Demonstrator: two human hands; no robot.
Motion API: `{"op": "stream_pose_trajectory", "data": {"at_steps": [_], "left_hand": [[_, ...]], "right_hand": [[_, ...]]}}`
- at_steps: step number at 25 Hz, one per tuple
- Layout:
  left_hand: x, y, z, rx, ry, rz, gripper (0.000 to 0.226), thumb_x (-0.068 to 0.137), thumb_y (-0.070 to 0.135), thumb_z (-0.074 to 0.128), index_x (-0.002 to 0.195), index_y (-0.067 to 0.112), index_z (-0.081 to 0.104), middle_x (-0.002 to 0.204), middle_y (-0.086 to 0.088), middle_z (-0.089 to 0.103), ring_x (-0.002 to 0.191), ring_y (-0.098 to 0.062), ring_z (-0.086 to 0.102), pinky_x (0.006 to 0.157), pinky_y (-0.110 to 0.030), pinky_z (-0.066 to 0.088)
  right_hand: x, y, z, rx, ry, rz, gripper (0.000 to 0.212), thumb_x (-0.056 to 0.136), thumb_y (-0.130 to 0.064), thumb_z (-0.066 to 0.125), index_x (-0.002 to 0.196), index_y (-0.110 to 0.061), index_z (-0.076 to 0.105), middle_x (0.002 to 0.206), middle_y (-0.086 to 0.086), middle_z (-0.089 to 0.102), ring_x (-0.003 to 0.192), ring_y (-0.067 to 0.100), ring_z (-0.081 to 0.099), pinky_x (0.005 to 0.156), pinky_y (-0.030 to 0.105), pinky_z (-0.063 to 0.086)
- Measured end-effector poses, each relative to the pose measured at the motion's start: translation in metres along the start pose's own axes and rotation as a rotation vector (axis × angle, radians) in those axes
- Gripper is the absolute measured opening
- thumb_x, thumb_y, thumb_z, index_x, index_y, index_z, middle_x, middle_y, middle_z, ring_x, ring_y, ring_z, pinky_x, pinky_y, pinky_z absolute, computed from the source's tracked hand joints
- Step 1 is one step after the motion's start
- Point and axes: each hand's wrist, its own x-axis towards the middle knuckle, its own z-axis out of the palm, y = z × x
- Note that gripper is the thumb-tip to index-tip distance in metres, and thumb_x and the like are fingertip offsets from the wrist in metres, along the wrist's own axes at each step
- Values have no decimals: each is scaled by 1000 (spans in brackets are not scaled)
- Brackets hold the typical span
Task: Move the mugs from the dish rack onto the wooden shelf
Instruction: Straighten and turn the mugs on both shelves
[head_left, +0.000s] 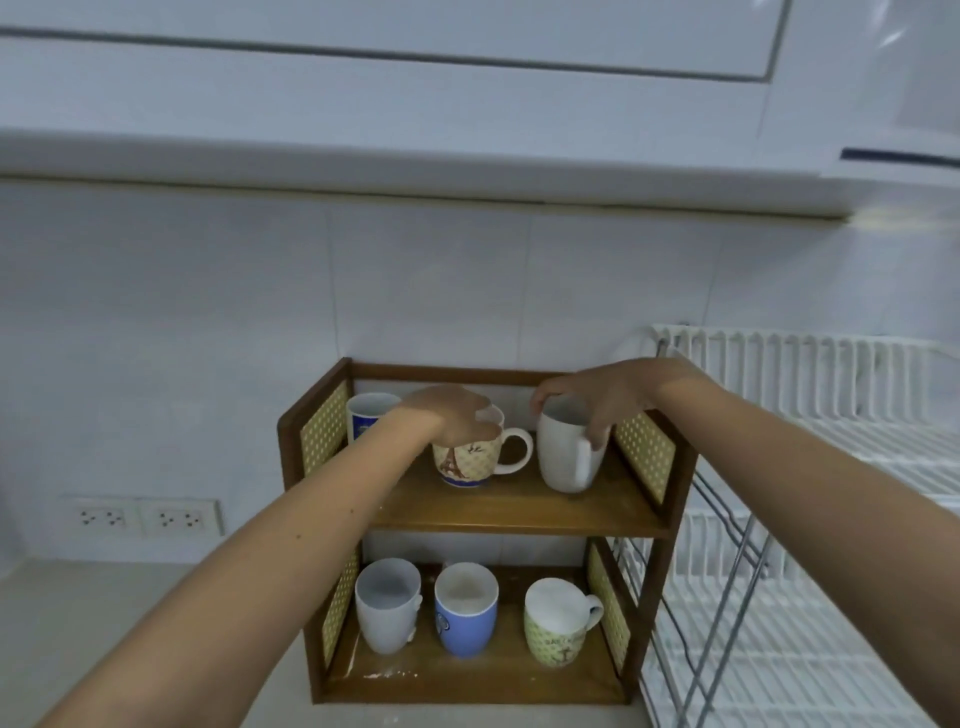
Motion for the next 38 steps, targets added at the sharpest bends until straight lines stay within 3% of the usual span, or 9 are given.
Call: {"op": "stream_pose_trajectory", "data": {"at_steps": [3,5,8,18,22,25,32,35,38], "left_hand": [[4,-5,-1,-28,26,10,65,88,57,46,146,30,33,150,-6,40,130,-28,44,98,-37,39],[3,-11,-3,-58,18,8,68,86,61,48,145,32,33,151,-4,39,130,-28,44,98,-37,39],[4,-12,-2,-66,-5,10,69,86,61,49,146,32,32,153,-4,35,134,-29,39,103,-39,36],[7,-11,0,-78,23,8,67,87,58,50,145,31,33,152,-3,37,134,-29,40,101,-38,38],[7,-10,0,-82,24,10,67,87,57,51,145,30,33,153,-3,36,134,-29,39,100,-38,38],[7,-9,-1,-62,23,10,66,87,56,51,145,29,33,153,-4,34,134,-29,38,100,-38,37],[6,-7,-1,-24,30,-15,69,86,61,48,145,27,34,153,-5,35,134,-29,38,101,-39,36],[7,1,2,45,69,-82,73,84,68,43,143,24,39,148,-10,42,128,-30,44,95,-39,40],[6,6,2,66,90,-74,73,84,68,43,138,20,46,141,-11,49,122,-29,49,90,-37,42]], "right_hand": [[-7,-6,-4,-52,153,-49,58,74,9,49,115,-31,55,137,-1,43,123,21,42,93,39,47],[-6,-9,-4,-17,281,14,40,84,-13,52,121,-28,53,136,-1,49,116,19,49,84,31,45],[6,-9,7,-125,246,232,76,81,-61,57,143,-26,31,141,3,43,116,27,52,81,33,49],[5,-3,2,-84,66,9,82,63,4,73,127,-36,38,141,-1,33,124,25,38,89,42,47],[8,-7,1,23,185,26,47,79,-28,63,121,-36,45,134,-1,46,115,21,45,76,30,41],[16,-7,9,-223,259,251,76,78,-72,48,142,-34,30,145,4,42,123,28,47,90,36,46],[2,-9,-3,-158,27,114,64,71,-3,72,123,-32,47,143,3,35,122,27,40,87,40,48],[1,-5,0,-103,155,150,49,79,-23,67,125,-27,49,140,4,43,116,25,45,83,34,45],[3,0,5,-251,214,306,81,78,-59,62,143,-19,33,143,9,43,120,29,49,90,38,48]]}}
